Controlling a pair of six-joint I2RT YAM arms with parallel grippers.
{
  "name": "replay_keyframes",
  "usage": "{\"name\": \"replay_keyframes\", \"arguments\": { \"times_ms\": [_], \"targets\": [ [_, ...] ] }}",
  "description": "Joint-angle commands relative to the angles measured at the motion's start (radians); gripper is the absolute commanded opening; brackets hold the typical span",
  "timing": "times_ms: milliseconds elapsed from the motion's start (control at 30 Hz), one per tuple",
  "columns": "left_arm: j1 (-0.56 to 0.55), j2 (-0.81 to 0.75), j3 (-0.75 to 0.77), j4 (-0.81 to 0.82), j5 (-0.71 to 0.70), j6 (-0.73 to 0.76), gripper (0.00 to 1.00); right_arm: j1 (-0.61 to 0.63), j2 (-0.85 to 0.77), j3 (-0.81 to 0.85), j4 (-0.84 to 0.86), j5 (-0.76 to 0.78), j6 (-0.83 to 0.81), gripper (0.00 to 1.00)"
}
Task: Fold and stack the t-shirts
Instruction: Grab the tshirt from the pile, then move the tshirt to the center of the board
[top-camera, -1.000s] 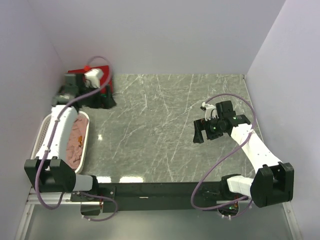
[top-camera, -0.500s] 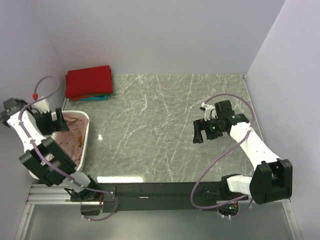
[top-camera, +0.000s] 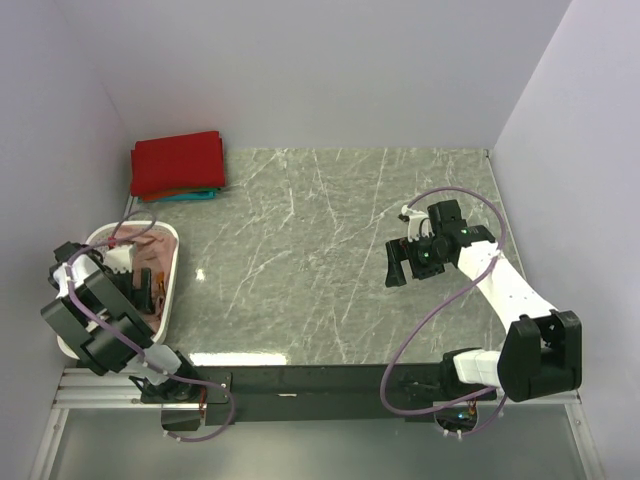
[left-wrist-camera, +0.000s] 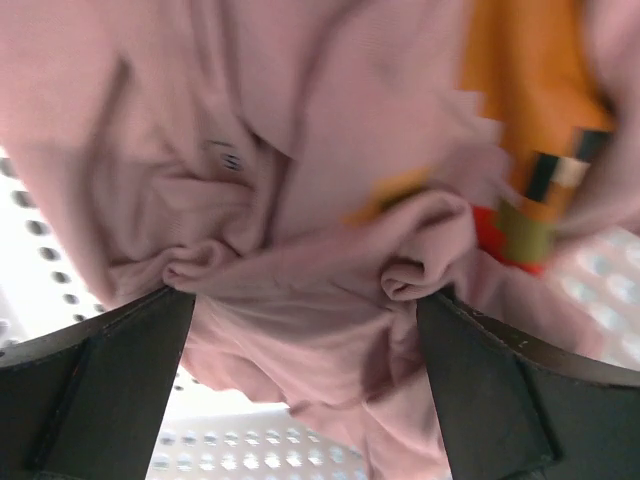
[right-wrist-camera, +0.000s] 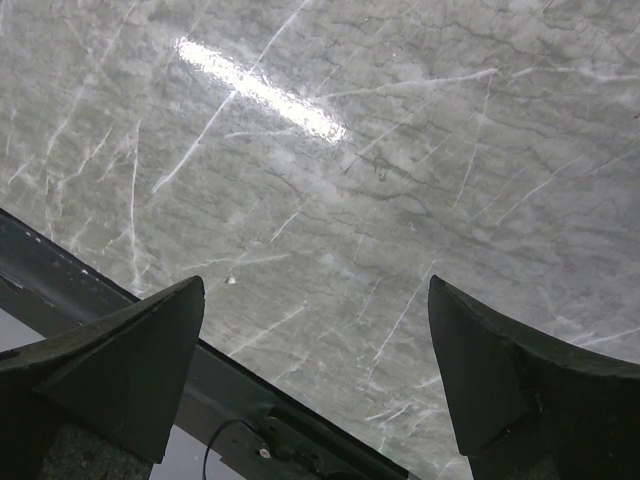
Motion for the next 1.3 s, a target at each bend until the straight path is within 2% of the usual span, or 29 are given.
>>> {"name": "replay_keyframes", "arguments": {
  "times_ms": [0, 133, 200, 233, 267, 300, 367, 400, 533, 633, 800, 900, 1067, 1267],
  "targets": [
    [-0.001, 0.02, -0.077, 0.194, -0.091, 0.034, 1.0, 0.001, 0.015, 0.047, -0.015, 0.002, 0.001, 0.99],
    [-0.003, 0.078, -0.122, 0.275, -0.125, 0.016, 0.98, 0.001, 0.01, 0.047, -0.014, 0.012, 0.001, 0.99],
    [-0.003, 0.08, -0.116, 0.271, -0.11, 0.003, 0.86, -0.001, -0.002, 0.036, -0.01, 0.016, 0.001, 0.98],
    [-0.001, 0.072, -0.11, 0.263, -0.102, 0.0, 0.69, 0.001, -0.007, 0.031, -0.007, 0.016, 0.001, 0.99],
    [-0.001, 0.064, -0.093, 0.25, -0.093, -0.003, 0.59, 0.001, -0.018, 0.024, -0.006, 0.018, 0.001, 0.99],
    [-0.001, 0.055, -0.082, 0.227, -0.079, -0.003, 0.38, 0.002, -0.022, 0.021, -0.004, 0.019, 0.001, 0.99],
    [-0.003, 0.019, -0.061, 0.191, -0.067, 0.003, 0.19, 0.001, -0.033, 0.018, -0.001, 0.022, 0.004, 0.99],
    [-0.003, 0.006, -0.036, 0.146, -0.058, 0.006, 0.02, 0.001, -0.035, 0.016, 0.0, 0.016, 0.004, 0.99],
    [-0.003, -0.092, 0.067, 0.003, 0.029, 0.02, 0.0, 0.001, -0.045, 0.015, 0.002, 0.009, 0.005, 0.99],
    [-0.008, -0.141, 0.223, -0.135, 0.102, 0.008, 0.0, 0.001, -0.058, 0.015, 0.003, 0.01, 0.005, 0.99],
    [-0.047, -0.15, 0.565, -0.275, 0.273, -0.041, 0.0, 0.001, -0.07, 0.011, 0.006, 0.013, 0.01, 0.99],
    [-0.121, -0.141, 0.757, -0.297, 0.343, -0.124, 0.0, 0.001, -0.076, 0.011, 0.009, 0.016, 0.014, 0.99],
    [-0.368, -0.118, 1.046, -0.199, 0.346, -0.332, 0.0, 0.001, -0.081, 0.018, 0.014, 0.019, 0.022, 0.99],
    [-0.717, 0.027, 1.393, -0.116, 0.337, -0.517, 0.0, -0.019, -0.077, 0.039, 0.014, 0.024, 0.031, 0.99]
  ]
}}
